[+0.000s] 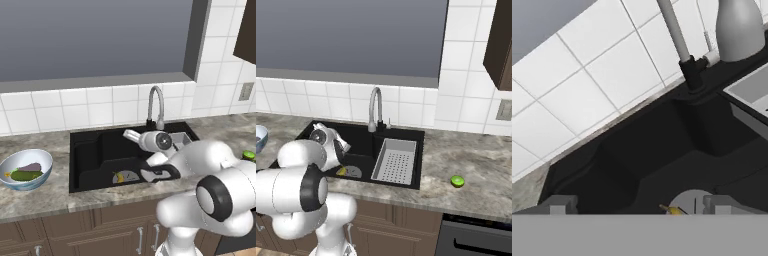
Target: There is a mixed pile of frozen fruits and vegetables on the counter. Locate all the frozen vegetables and place the items in a bowl on the counter. Take all the frozen fruits and defrost them in a running sink.
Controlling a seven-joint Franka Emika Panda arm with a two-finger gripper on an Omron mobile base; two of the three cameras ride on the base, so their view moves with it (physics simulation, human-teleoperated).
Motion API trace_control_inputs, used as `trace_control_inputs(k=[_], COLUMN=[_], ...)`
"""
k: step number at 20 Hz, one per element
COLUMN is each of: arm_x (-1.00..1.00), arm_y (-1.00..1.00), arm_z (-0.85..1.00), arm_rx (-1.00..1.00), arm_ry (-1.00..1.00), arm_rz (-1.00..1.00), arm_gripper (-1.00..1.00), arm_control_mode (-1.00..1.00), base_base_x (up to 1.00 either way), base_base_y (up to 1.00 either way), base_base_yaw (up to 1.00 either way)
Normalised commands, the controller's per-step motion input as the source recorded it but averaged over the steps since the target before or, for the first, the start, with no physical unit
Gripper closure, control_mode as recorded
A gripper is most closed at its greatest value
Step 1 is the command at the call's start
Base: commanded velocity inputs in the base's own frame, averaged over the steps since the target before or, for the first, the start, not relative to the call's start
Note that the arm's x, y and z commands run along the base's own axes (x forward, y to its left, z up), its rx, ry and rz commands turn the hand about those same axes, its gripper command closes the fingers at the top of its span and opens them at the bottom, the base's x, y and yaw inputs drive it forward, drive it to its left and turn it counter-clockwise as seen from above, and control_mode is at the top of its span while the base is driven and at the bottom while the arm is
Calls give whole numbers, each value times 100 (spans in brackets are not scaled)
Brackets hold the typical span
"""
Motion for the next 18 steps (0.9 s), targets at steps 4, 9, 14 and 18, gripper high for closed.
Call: trace_control_inputs(k=[4,9,14,18], arm_x=[-4,-15,-21,-32], arm_y=[26,16,0,-11], arm_z=[62,61,31,2], arm_rx=[-8,-8,-9,-9], arm_ry=[1,6,7,7], arm_rz=[0,0,0,0], arm_gripper=[-100,-100,-100,-100], arm_control_mode=[-100,-100,-100,-100], base_base_x=[0,0,0,0], base_base_y=[0,0,0,0], base_base_yaw=[0,0,0,0])
